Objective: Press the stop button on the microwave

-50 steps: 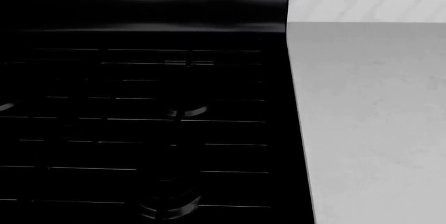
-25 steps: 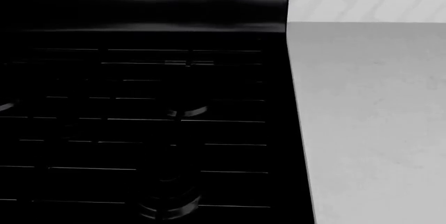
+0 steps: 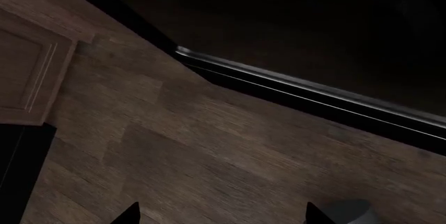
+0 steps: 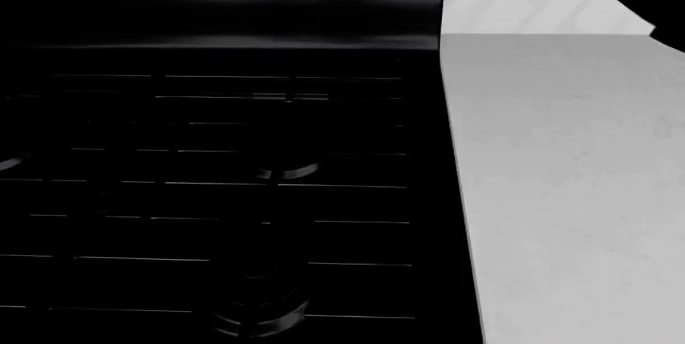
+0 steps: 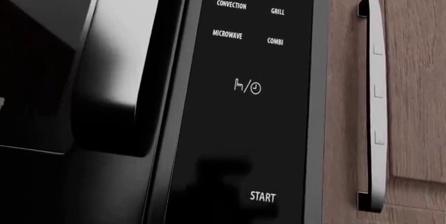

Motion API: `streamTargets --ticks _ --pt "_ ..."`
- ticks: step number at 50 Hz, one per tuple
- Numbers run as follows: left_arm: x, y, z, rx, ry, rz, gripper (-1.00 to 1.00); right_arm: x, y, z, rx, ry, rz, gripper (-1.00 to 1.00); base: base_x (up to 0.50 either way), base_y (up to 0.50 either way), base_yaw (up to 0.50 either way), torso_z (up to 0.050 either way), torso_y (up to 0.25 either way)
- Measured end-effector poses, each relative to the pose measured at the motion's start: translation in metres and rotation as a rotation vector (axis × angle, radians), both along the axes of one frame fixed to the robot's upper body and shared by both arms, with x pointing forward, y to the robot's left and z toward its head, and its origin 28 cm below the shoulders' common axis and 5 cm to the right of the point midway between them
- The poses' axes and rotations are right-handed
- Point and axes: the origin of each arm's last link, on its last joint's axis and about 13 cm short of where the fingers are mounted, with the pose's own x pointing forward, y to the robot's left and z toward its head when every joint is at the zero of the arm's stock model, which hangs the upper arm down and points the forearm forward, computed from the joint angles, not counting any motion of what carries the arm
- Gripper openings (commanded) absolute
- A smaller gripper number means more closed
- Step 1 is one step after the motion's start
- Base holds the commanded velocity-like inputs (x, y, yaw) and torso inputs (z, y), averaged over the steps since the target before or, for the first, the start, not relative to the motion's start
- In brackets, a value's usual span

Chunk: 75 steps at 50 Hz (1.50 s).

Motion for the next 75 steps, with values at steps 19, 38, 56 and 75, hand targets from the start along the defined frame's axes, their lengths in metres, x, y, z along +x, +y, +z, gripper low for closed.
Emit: streamTargets --ticks 19,38,56,75 --pt "0.0 0.0 0.0 0.0 0.0 0.0 1.0 0.013 0.002 0.003 0.003 0.004 0.008 -1.0 0.0 0.0 0.0 0.0 0.0" --pt "0.0 0.0 0.0 0.0 0.0 0.0 1.0 0.03 0.004 0.001 -0.017 0.018 -0.007 -1.0 0.0 0.0 0.0 0.0 0.0" --pt "0.0 0.0 0.0 0.0 0.0 0.0 1.0 0.041 0.004 0.002 -0.031 0.026 -0.014 -1.0 0.0 0.0 0.0 0.0 0.0" --pt "0.0 0.0 0.0 0.0 0.0 0.0 1.0 0.056 0.007 -0.001 -0.047 0.044 -0.035 -1.0 0.0 0.0 0.0 0.001 0.0"
